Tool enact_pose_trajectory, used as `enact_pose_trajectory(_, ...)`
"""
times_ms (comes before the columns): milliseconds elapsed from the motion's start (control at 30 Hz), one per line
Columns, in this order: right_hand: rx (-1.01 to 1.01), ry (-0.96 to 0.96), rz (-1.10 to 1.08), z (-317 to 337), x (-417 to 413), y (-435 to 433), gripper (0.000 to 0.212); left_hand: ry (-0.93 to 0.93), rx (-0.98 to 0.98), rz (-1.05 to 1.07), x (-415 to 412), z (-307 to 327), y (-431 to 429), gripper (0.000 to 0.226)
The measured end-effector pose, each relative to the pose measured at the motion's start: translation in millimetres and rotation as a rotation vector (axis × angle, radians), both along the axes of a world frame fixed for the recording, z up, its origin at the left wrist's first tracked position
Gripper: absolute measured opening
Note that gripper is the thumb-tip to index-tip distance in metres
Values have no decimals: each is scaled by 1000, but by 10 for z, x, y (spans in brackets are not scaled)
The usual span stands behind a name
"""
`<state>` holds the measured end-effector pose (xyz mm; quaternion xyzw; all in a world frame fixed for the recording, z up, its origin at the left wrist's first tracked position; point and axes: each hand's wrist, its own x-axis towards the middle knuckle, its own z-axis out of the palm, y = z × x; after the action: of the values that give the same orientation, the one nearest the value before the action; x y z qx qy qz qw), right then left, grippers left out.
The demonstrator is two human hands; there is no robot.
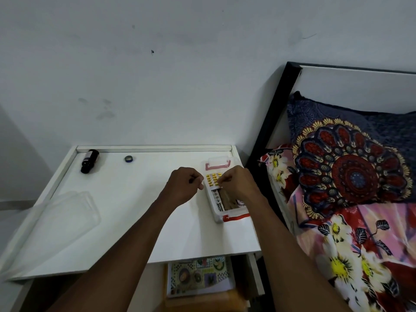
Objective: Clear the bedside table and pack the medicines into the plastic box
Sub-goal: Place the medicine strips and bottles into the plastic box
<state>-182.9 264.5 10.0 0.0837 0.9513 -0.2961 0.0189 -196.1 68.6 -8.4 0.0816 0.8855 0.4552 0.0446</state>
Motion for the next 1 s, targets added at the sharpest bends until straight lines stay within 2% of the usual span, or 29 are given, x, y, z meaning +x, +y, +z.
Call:
enact_pose_trajectory(133,55,-56,10,-58,-6,-100,23,11,-30,-25,-4,-17,-9,20)
enact_pose_trajectory(233,6,112,-84,-40,-42,-106,17,21,-24,-19,-19,-24,-38,20)
enact_pose_trajectory(300,-222,235,-205,15,-83,-107,22,30,-16,3,-30,-12,-42,18)
enact_pose_trajectory(400,-834,249,-402,140,-137,-119,18,57,12,35,-34,21,-13,17)
enact_pose_trajectory(500,-1344,234,-480,190,-131,-117,31,91,15,15,-14,50,28,22)
enact_pose_trajectory(567,-1578,253,-473,165,-119,-139,38,71,27,-40,16,62,55,30)
enact_pose_trajectory(633,-1700,287,-468,138,-114,-165,40,7,73,-97,48,71,85,38)
enact_pose_trajectory(733,-1729,332,-452,123,-121,-197,41,-79,157,-133,71,67,121,48)
enact_pose_trajectory(867,-1632,344,-387,115,-110,-229,45,-203,463,-84,30,109,115,40)
enact_pose_trajectory(1000,-1388,279,-346,60,-163,-186,48,-93,496,-6,-7,147,57,34)
